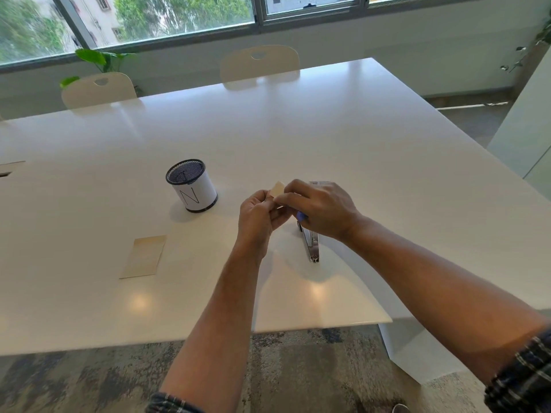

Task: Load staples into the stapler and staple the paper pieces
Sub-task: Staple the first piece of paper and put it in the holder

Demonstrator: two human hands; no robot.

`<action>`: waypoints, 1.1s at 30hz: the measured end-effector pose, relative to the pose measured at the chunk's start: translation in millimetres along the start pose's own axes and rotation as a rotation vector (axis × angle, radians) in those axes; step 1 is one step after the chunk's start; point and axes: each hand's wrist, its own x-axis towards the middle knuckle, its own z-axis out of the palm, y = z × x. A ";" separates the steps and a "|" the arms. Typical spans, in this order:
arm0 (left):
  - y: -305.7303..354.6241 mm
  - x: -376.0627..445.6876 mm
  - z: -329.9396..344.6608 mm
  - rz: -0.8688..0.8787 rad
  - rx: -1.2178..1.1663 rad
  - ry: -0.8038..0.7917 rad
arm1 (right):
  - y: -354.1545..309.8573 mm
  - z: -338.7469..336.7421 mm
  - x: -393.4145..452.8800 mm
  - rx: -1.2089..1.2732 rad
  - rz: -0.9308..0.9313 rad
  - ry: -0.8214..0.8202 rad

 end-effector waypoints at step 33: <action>1.1 1.9 -6.2 0.235 0.581 0.149 | 13.4 7.5 14.9 0.749 0.870 -0.084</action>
